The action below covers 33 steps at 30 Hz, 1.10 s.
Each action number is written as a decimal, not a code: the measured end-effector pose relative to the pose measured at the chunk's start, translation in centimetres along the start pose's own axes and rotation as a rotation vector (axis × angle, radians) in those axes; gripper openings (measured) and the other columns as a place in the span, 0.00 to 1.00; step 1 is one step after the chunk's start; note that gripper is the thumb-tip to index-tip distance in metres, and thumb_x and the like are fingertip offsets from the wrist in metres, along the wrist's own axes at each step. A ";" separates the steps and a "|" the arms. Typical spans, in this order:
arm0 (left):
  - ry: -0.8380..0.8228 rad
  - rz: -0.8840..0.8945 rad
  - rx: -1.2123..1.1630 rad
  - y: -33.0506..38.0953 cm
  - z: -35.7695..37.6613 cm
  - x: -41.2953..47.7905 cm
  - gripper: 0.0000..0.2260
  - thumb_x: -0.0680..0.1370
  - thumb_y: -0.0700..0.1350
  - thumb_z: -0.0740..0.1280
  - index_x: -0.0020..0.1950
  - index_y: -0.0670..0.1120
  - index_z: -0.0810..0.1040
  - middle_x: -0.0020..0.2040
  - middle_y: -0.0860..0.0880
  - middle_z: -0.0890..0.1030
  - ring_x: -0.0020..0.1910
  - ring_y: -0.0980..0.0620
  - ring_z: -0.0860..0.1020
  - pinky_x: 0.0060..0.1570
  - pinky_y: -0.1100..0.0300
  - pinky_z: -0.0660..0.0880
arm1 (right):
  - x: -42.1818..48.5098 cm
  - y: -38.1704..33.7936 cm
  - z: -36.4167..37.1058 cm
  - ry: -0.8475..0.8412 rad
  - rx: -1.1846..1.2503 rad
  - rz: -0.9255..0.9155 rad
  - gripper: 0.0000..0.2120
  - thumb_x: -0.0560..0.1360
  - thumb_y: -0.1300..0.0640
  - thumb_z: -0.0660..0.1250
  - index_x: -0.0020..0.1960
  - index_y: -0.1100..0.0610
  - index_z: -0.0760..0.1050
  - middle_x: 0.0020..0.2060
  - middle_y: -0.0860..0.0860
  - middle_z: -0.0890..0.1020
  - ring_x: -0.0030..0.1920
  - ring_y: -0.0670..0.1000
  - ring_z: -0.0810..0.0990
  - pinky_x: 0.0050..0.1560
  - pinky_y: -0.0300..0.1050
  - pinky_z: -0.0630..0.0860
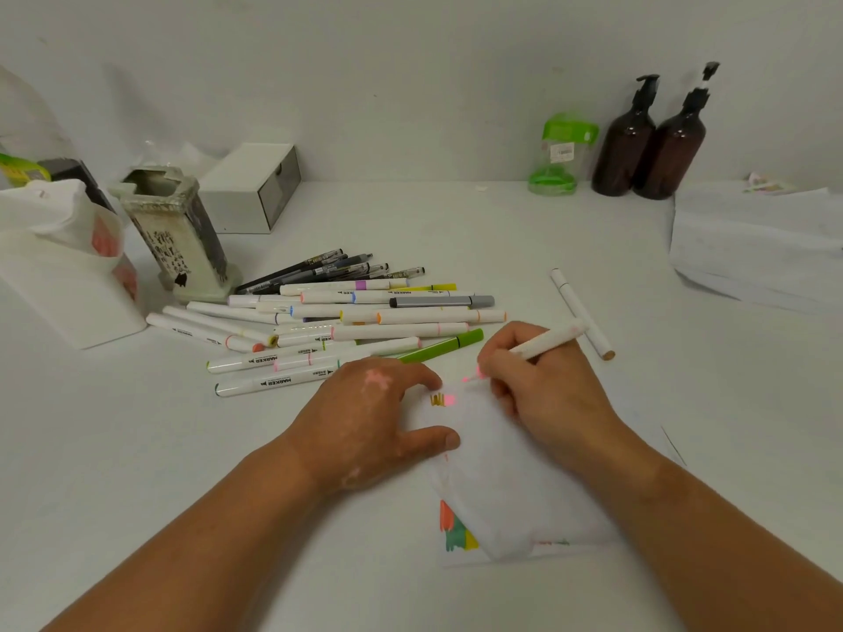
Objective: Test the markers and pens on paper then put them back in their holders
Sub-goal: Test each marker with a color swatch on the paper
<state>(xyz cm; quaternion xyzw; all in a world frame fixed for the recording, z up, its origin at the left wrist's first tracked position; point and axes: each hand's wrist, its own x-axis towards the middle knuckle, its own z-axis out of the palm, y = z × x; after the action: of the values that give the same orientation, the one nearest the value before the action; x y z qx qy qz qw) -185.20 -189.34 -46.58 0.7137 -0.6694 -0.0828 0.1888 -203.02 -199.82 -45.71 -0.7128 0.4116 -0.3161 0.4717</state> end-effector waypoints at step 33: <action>0.099 0.032 -0.756 0.1 -1.2 -0.1 0.07 0.82 0.38 0.64 0.53 0.49 0.78 0.42 0.50 0.84 0.32 0.50 0.76 0.35 0.60 0.75 | -0.8 -1.0 -1.2 -0.140 0.457 -0.185 0.03 0.73 0.61 0.70 0.41 0.56 0.81 0.31 0.57 0.82 0.29 0.52 0.79 0.26 0.40 0.73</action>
<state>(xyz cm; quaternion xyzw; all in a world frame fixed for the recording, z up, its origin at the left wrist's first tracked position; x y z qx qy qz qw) -184.90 -189.07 -45.46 0.5864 -0.5928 -0.2863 0.4721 -204.10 -199.37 -44.42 -0.6427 0.2288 -0.3926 0.6169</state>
